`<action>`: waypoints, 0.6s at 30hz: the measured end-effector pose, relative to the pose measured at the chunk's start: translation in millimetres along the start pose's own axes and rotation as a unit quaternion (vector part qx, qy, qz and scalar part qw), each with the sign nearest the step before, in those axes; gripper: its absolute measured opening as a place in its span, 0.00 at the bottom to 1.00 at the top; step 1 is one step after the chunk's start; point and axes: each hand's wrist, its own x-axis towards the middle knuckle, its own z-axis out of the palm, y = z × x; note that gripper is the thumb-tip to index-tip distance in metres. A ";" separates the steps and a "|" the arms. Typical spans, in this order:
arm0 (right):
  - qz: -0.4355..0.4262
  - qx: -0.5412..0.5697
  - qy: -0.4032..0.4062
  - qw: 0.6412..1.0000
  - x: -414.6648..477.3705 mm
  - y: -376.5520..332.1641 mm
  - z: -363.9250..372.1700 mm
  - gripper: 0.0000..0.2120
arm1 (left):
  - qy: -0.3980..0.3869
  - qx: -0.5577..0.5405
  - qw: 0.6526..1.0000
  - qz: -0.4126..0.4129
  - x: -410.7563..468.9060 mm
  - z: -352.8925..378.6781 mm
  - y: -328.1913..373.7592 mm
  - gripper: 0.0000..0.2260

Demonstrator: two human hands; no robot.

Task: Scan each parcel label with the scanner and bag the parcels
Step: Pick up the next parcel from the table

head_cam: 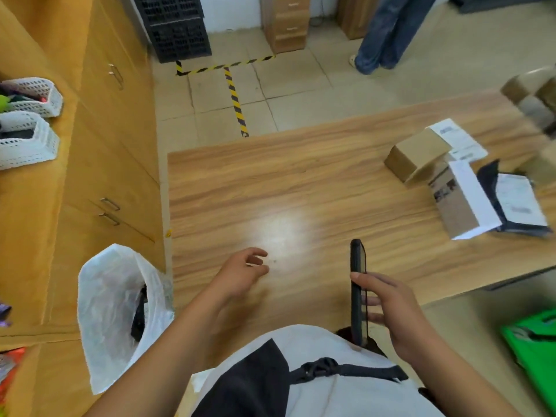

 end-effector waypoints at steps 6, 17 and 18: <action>0.005 0.054 0.082 0.995 3.5 -7.7 -87.1 0.13 | -0.065 0.079 0.994 0.044 30.6 82.2 80.3 0.11; -0.009 0.122 0.153 0.981 39.7 -20.6 -226.4 0.08 | -0.109 0.090 0.988 0.067 81.1 282.6 231.4 0.21; -0.008 0.124 0.155 0.980 43.4 -21.7 -235.9 0.09 | -0.103 0.069 0.990 0.065 87.3 302.8 245.2 0.26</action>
